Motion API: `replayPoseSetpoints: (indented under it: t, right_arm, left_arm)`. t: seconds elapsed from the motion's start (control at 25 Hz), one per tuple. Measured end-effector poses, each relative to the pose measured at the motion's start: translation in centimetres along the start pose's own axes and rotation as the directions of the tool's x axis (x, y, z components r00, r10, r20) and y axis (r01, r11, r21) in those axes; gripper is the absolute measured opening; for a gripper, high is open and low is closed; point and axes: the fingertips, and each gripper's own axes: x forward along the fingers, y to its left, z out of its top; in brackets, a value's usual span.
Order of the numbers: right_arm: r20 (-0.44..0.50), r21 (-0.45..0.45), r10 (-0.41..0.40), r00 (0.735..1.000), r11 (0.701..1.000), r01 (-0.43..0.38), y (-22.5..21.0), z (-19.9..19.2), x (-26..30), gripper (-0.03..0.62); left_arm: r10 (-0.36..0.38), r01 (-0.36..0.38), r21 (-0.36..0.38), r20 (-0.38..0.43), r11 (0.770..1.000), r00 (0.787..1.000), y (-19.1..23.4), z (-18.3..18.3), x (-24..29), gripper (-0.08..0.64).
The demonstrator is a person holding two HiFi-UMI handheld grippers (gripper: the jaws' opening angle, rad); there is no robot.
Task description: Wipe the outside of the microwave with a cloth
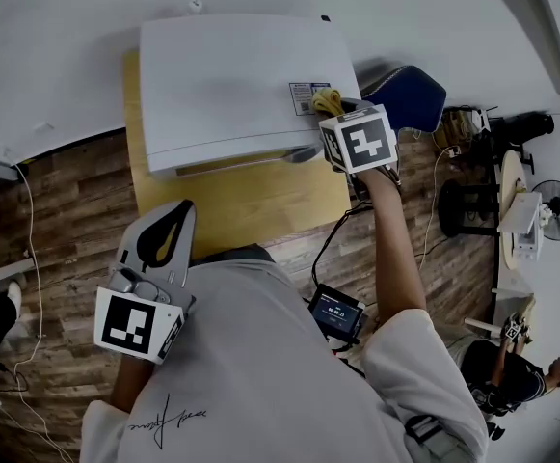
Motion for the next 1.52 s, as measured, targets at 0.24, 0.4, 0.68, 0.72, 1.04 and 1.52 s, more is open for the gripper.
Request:
replayPoseSetpoints:
  t: [0.24, 0.4, 0.68, 0.72, 1.04, 1.52]
  right_arm:
    - [0.002, -0.026, 0.019, 1.000, 0.999, -0.019, 1.9, 0.7, -0.2, 0.123]
    - [0.014, -0.048, 0.032, 0.999, 0.998, -0.031, 3.4, 1.5, -0.2, 0.123]
    - [0.033, -0.083, 0.063, 0.997, 0.995, -0.060, 6.5, 3.1, -0.5, 0.123]
    - [0.036, -0.090, 0.072, 0.997, 0.994, -0.069, 7.1, 3.3, -0.5, 0.123]
    - [0.051, -0.156, 0.125, 0.991, 0.981, -0.116, 11.3, 5.4, -0.8, 0.123]
    - [0.099, -0.274, 0.214, 0.972, 0.945, -0.180, 17.2, 9.0, -1.0, 0.123]
  left_arm:
    - [0.001, -0.001, -0.002, 0.005, 1.000, 1.000, 0.2, 0.0, -0.6, -0.002]
    - [0.001, -0.001, -0.011, 0.005, 1.000, 1.000, 0.4, 0.0, -1.0, -0.002]
    - [0.007, -0.007, -0.018, 0.009, 1.000, 1.000, 1.1, 0.0, -1.7, -0.002]
    - [0.008, -0.008, -0.018, 0.010, 1.000, 1.000, 1.2, 0.0, -1.7, -0.002]
    - [0.020, -0.019, -0.029, 0.022, 0.999, 1.000, 1.9, 0.2, -2.3, -0.002]
    - [0.100, -0.098, -0.054, 0.029, 0.994, 0.995, 3.6, -0.1, -4.0, -0.002]
